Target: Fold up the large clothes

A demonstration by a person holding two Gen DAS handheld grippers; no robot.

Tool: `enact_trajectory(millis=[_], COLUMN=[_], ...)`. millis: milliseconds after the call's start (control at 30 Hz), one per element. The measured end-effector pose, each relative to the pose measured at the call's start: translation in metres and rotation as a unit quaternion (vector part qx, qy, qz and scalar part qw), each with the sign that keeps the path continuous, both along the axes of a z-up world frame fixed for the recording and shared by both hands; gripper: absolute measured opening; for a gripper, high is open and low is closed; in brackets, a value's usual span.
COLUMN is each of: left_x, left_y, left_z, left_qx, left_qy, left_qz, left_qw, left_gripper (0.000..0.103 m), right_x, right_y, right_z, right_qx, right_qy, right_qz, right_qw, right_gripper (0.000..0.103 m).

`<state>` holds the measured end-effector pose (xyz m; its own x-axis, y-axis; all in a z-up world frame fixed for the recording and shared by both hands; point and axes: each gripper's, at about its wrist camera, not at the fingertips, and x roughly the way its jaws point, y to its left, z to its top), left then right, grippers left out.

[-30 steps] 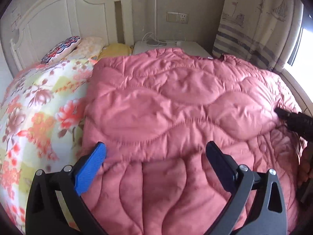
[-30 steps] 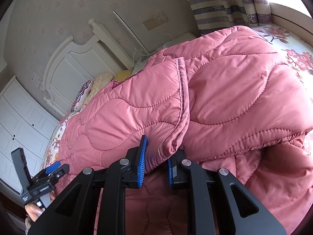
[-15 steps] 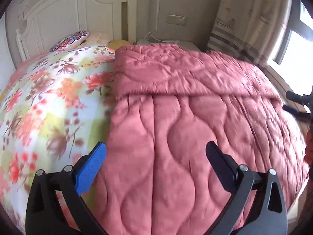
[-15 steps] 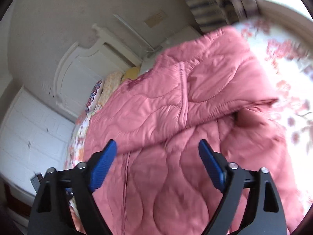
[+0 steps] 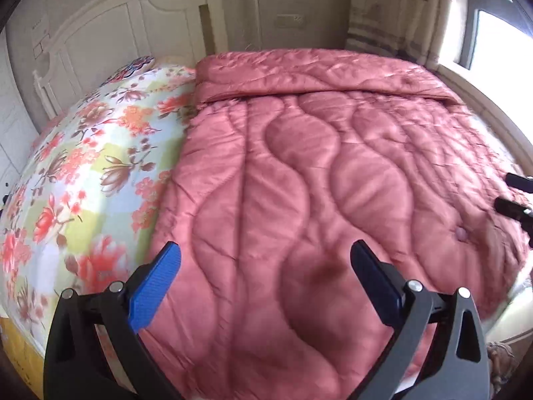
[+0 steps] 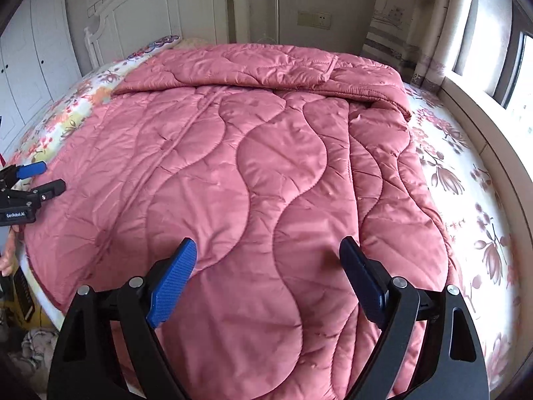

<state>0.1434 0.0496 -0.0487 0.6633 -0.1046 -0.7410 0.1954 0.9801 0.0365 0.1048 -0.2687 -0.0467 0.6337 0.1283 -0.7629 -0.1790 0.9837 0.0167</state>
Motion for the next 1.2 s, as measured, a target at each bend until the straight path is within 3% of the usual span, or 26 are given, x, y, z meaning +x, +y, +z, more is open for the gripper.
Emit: enact_trajectory(millis=[67,133,200,233,333,400,567,633,700,833,967,1067,1200], left_x=[-0.018,-0.027,-0.033,-0.032,-0.026,-0.027,-0.028,-0.029,-0.029,-0.030,-0.031,-0.031,-0.033], left_y=[-0.021,-0.045,-0.046,-0.044,-0.038,-0.037,-0.037,-0.037,-0.038,-0.038,-0.037,-0.036,-0.027], left_z=[-0.006,-0.027,-0.031,-0.031,-0.028,-0.028,-0.029,-0.030,-0.029,-0.029,-0.029,-0.029,-0.021], left_qx=[0.000,0.045,0.033,0.024,0.013,0.011,0.013,0.013,0.014,0.013,0.012,0.010,-0.006], left_qy=[0.002,0.013,-0.017,-0.011,0.016,0.013,0.006,0.006,0.006,0.003,0.000,-0.003,0.000], left_qz=[-0.032,-0.045,-0.030,-0.028,-0.036,-0.037,-0.036,-0.036,-0.036,-0.034,-0.034,-0.036,-0.040], left_qw=[0.9995,0.9979,0.9989,0.9993,0.9991,0.9992,0.9992,0.9993,0.9992,0.9993,0.9993,0.9993,0.9992], left_gripper=[0.101,0.101,0.101,0.101,0.101,0.101,0.101,0.101,0.101,0.101,0.101,0.101,0.101], right_x=[-0.017,-0.032,-0.034,-0.039,-0.038,-0.036,-0.042,-0.034,-0.031,-0.031,-0.033,-0.021,-0.025], right_y=[0.011,0.028,0.043,0.042,0.037,0.036,0.043,0.047,0.043,0.040,0.025,0.002,-0.003], right_z=[0.003,-0.004,-0.024,-0.027,-0.026,-0.019,-0.005,-0.022,-0.027,-0.020,-0.009,-0.026,-0.022], right_qx=[-0.002,-0.011,-0.031,-0.023,-0.013,-0.022,-0.029,-0.038,-0.014,-0.019,-0.017,0.001,0.010], right_qy=[-0.014,-0.018,0.007,-0.019,-0.005,0.006,-0.026,0.005,0.000,0.009,-0.025,0.005,-0.005], right_qz=[0.020,0.046,0.062,0.056,0.057,0.052,0.062,0.066,0.064,0.059,0.027,0.000,0.011], right_qw=[1.000,0.999,0.998,0.998,0.998,0.998,0.997,0.997,0.998,0.998,0.999,1.000,1.000], right_gripper=[0.085,0.087,0.089,0.089,0.089,0.089,0.089,0.090,0.092,0.091,0.091,0.093,0.092])
